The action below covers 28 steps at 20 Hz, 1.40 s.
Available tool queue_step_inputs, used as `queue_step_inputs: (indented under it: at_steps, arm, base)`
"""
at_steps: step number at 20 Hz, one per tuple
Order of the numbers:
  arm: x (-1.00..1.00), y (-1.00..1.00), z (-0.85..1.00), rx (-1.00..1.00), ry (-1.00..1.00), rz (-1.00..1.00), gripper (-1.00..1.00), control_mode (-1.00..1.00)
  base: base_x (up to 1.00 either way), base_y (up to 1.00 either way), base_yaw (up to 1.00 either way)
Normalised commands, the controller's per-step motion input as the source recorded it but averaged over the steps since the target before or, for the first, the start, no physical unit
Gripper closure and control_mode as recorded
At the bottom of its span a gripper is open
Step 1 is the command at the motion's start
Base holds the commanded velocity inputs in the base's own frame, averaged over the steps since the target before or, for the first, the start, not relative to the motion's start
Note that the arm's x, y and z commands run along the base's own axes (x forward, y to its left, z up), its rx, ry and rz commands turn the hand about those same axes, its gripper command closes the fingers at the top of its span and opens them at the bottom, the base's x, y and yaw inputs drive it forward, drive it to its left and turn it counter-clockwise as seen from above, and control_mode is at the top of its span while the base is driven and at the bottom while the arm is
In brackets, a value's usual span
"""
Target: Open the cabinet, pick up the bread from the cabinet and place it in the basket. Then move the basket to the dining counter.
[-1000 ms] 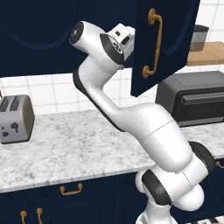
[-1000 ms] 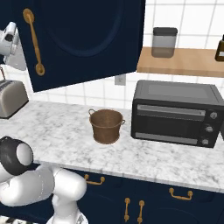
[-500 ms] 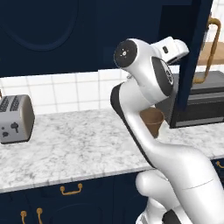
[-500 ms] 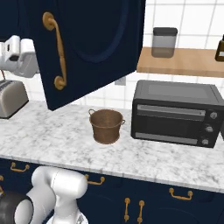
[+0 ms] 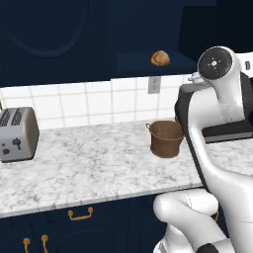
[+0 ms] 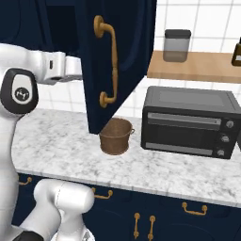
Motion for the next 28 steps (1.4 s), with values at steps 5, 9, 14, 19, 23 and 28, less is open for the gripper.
queue_step_inputs:
  at_steps: [5,9,14,19,23,28]
  arm:
    - [0.29,-1.00,0.05,0.23,-0.06,0.00,-1.00,-1.00]
    - [0.59,-0.98,0.00,0.21,-0.02,0.00,-1.00,-1.00]
    - [0.07,0.18,-0.10,0.23,-0.01,0.01,-1.00,-1.00]
    - [0.22,0.98,-0.26,0.11,-0.01,0.22,-1.00,-1.00]
    - [0.91,0.59,0.04,0.03,-0.02,0.41,-1.00,-1.00]
    - [1.00,0.04,0.00,0.01,0.00,0.46,-1.00,-1.00]
  base:
    - [0.00,0.00,0.00]
    - [0.00,0.00,0.00]
    - [0.00,0.00,0.00]
    - [0.00,0.00,0.00]
    - [0.00,0.00,0.00]
    - [0.00,0.00,0.00]
